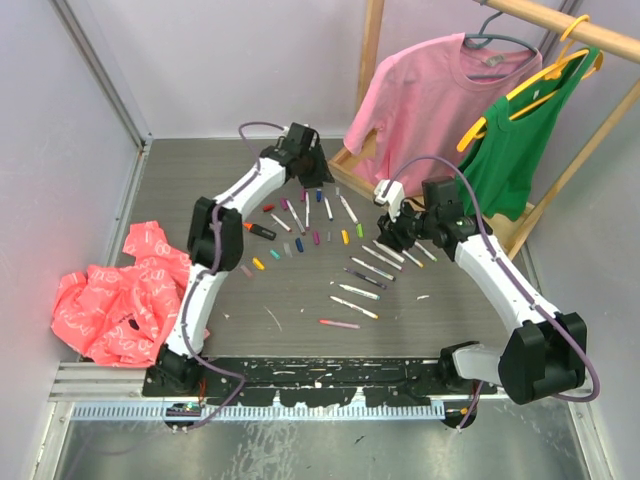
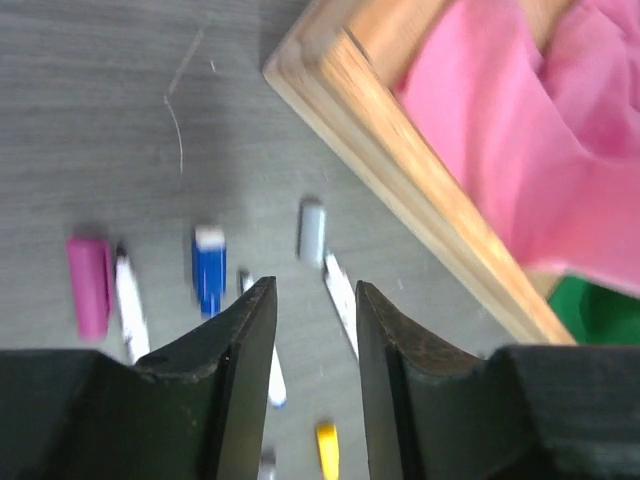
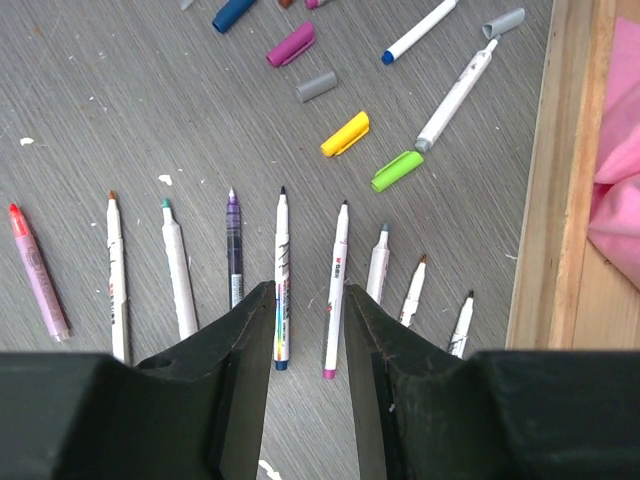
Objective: Open the pen caps
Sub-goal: Place the pen cap at the center of the board, then reset both arms
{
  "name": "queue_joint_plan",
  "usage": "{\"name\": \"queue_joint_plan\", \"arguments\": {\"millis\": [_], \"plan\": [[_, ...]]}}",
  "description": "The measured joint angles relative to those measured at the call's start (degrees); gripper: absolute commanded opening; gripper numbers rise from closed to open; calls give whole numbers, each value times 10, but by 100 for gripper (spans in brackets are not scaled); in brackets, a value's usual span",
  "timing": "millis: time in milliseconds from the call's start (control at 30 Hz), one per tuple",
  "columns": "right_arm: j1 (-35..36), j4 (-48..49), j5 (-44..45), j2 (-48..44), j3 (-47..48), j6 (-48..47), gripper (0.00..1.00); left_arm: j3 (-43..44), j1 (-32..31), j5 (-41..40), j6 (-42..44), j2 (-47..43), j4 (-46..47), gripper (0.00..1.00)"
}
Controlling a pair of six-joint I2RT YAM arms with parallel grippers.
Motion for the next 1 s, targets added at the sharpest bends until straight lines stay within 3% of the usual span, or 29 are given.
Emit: {"name": "queue_joint_plan", "arguments": {"millis": [100,233,333,433,500,667,733,767,1000], "plan": [[-7,-5,-15,0,0,-6,40,-139,3,25,27,-115,51,50],[-32,-18,-49,-9,0,-12,43,-402,10,55,58,-346,189,75],[-56,-38,-76,-34,0,-22,44,-579,25,75,69,-525,294,86],[-80,-61,-96,-73,0,-35,46,-692,57,99,75,-654,345,97],[-93,-75,-104,-93,2,-39,55,-745,76,111,81,-723,348,98],[-123,-107,-106,-106,38,-22,77,-784,116,111,126,-881,251,98],[-133,-114,-106,-106,65,-5,96,-773,116,111,148,-929,214,98],[-137,-118,-106,-105,85,5,99,-762,116,109,159,-950,192,98],[-144,-127,-103,-98,232,86,100,-611,116,74,227,-999,41,98]]}}
